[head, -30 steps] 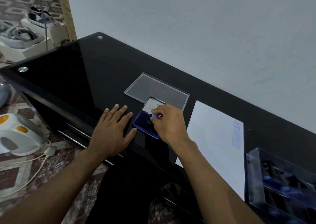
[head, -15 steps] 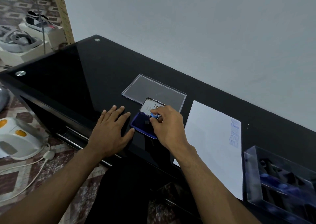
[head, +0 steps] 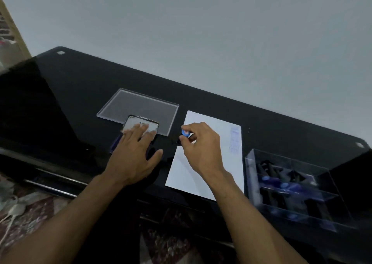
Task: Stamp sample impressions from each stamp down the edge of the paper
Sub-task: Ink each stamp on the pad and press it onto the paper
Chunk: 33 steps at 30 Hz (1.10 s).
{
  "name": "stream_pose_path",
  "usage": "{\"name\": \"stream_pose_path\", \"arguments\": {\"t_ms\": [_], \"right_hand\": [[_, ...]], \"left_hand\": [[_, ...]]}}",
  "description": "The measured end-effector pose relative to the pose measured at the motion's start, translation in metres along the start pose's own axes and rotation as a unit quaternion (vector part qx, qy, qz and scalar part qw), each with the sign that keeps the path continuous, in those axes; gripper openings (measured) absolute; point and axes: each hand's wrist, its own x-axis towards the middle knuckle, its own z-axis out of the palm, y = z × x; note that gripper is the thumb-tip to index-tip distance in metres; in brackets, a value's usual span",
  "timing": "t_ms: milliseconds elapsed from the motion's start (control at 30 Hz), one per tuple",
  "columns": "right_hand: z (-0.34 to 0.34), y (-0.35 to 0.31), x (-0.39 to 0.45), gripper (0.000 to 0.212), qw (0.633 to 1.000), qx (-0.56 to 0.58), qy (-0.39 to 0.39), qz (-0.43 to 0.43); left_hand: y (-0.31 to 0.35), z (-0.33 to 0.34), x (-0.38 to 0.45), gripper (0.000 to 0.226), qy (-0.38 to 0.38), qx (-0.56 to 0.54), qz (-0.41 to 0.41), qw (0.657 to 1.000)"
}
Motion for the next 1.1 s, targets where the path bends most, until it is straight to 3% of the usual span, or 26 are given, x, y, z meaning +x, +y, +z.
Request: {"name": "stream_pose_path", "arguments": {"t_ms": [333,600,733,1100], "right_hand": [[-0.067,0.064,-0.012,0.018,0.995,-0.045,0.062,0.065],[-0.098,0.104,-0.012,0.017,0.986,-0.098,0.075,0.109],[-0.103,0.116,-0.009,0.017,0.984,-0.116,0.067,0.116],[-0.103,0.127,-0.004,0.022,0.986,-0.129,0.049,0.098]], "left_hand": [[0.082,0.044,0.030,0.072,-0.061,-0.027,0.094,0.993],[0.123,0.071,0.050,0.075,-0.107,-0.037,0.116,0.987],[0.133,0.080,0.061,0.075,-0.135,-0.023,0.125,0.983],[0.127,0.099,0.078,0.076,-0.124,0.028,0.162,0.979]]}}
